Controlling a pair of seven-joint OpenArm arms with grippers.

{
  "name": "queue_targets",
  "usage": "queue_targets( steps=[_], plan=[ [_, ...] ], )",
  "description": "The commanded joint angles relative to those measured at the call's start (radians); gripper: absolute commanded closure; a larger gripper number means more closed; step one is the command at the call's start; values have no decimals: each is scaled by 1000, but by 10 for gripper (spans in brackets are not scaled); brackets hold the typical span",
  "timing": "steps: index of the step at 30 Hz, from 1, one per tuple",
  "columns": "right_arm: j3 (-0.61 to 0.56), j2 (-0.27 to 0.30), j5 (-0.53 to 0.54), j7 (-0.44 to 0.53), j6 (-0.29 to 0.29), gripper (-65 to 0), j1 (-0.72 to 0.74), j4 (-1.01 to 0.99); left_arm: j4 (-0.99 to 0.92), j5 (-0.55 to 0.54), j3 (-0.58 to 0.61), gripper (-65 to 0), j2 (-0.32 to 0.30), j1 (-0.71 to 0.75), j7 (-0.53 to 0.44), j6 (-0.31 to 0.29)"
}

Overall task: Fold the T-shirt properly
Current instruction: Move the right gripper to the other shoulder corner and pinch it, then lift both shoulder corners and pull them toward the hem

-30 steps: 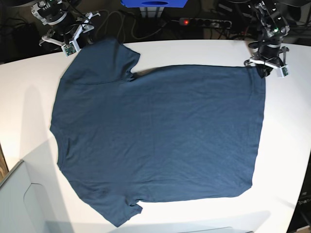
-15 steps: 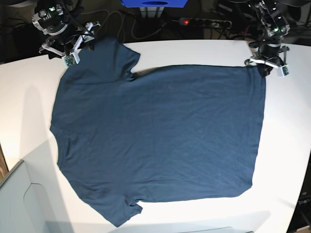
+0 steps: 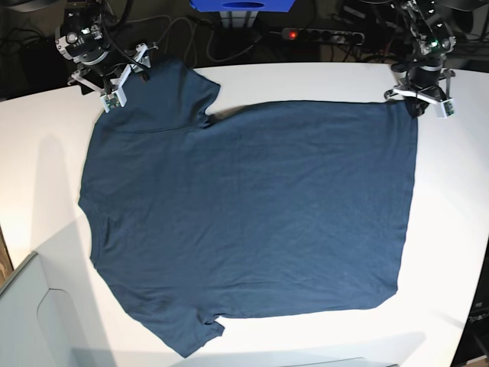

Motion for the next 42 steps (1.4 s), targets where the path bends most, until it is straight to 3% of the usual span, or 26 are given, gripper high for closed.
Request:
queue_targets(
  steps=[1, 7, 9, 15, 18, 32, 42],
  plan=[
    [2, 7, 3, 10, 14, -446, 5, 3, 19, -9, -6, 0, -10, 1, -22, -1],
    [4, 12, 3, 10, 14, -410, 20, -45, 19, -9, -6, 0, -10, 1, -22, -1],
    [2, 12, 0, 10, 26, -353, 20, -47, 19, -9, -6, 0, -10, 1, -22, -1],
    [8, 12, -4, 10, 146, -115, 20, -45, 19, -9, -6, 0, -10, 1, -22, -2],
    [8, 12, -4, 10, 149, 0, 22, -39, 19, -9, -6, 0, -10, 1, -22, -2],
    [117, 12, -4, 4, 153, -1, 24, 135, 105, -7, -7, 0, -10, 12, -22, -1],
    [124, 10, -4, 7, 186, -1, 36, 153, 168, -7, -6, 0, -11, 17, -22, 4]
  ],
)
